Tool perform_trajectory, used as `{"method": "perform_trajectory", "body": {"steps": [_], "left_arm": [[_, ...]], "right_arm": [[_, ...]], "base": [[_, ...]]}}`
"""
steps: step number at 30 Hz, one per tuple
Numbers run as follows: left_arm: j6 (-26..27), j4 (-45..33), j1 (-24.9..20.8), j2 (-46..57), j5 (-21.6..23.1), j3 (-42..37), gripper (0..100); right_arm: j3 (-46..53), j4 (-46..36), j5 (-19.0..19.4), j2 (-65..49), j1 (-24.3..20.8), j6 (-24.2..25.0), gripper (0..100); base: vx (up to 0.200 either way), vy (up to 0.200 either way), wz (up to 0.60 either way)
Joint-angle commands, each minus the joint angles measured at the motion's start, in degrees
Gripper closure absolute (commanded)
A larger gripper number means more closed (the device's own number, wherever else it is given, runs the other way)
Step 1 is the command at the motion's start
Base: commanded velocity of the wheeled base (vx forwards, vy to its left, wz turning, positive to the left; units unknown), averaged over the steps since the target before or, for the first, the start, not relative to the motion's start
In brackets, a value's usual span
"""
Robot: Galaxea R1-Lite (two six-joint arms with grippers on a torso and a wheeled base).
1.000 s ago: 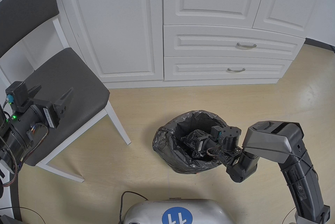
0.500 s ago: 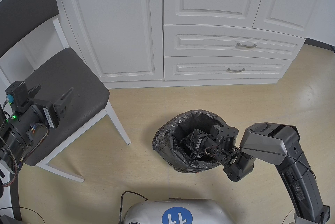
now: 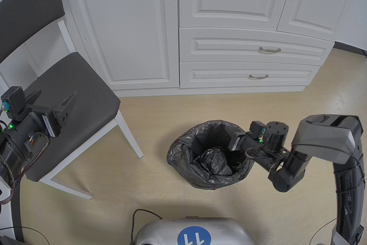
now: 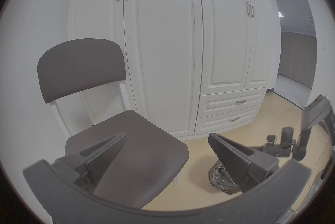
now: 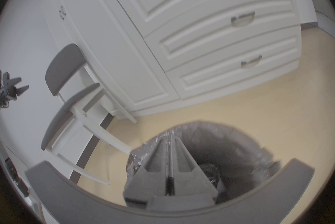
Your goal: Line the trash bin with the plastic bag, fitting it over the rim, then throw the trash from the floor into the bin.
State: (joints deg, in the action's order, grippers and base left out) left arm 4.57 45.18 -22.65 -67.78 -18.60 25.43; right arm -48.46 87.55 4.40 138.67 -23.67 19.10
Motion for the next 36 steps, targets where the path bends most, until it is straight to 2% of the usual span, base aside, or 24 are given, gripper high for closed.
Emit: {"method": "perform_trajectory", "body": {"steps": [1, 8, 12, 13, 16, 20, 22, 27, 30, 36], "left_arm": [[0.0, 0.0, 0.0, 1.4, 0.1, -0.1, 0], [0.7, 0.0, -0.2, 1.2, 0.0, -0.3, 0], [0.8, 0.0, -0.1, 1.1, 0.0, -0.4, 0], [0.7, -0.1, -0.1, 1.0, 0.0, -0.4, 0], [0.7, -0.1, -0.1, 1.0, 0.0, -0.5, 0], [1.0, 0.0, -0.2, 1.2, 0.0, -0.8, 0], [1.0, 0.0, -0.2, 1.2, 0.0, -0.8, 0], [0.8, 0.0, -0.2, 0.4, 0.0, -1.0, 0], [0.8, 0.0, -0.2, -0.3, 0.0, -1.5, 0], [1.1, 0.0, -0.2, -2.3, -0.1, -2.0, 0]], "right_arm": [[7.6, 1.5, 1.3, -14.0, 4.7, -3.6, 100], [16.6, 0.6, 6.5, -27.1, 9.9, -8.4, 100], [18.2, 0.3, 6.9, -30.5, 10.8, -9.5, 100], [19.5, -2.0, 6.9, -34.9, 11.7, -11.5, 100], [20.2, -5.1, 6.9, -38.7, 12.2, -12.9, 100], [20.9, -15.5, 6.8, -50.1, 13.1, -15.5, 100], [20.6, -23.7, 6.4, -55.8, 13.5, -17.5, 100], [19.1, -39.1, 4.7, -63.7, 16.3, -24.0, 100], [18.8, -44.8, 2.5, -64.2, 19.0, -27.3, 100], [19.2, -50.2, 2.8, -62.8, 23.8, -32.4, 100]], "base": [[0.000, 0.000, 0.00], [0.000, 0.000, 0.00], [0.000, 0.000, 0.00], [0.000, 0.000, 0.00], [0.000, 0.000, 0.00], [0.000, 0.000, 0.00], [0.000, 0.000, 0.00], [0.000, 0.000, 0.00], [0.000, 0.000, 0.00], [0.000, 0.000, 0.00]]}}
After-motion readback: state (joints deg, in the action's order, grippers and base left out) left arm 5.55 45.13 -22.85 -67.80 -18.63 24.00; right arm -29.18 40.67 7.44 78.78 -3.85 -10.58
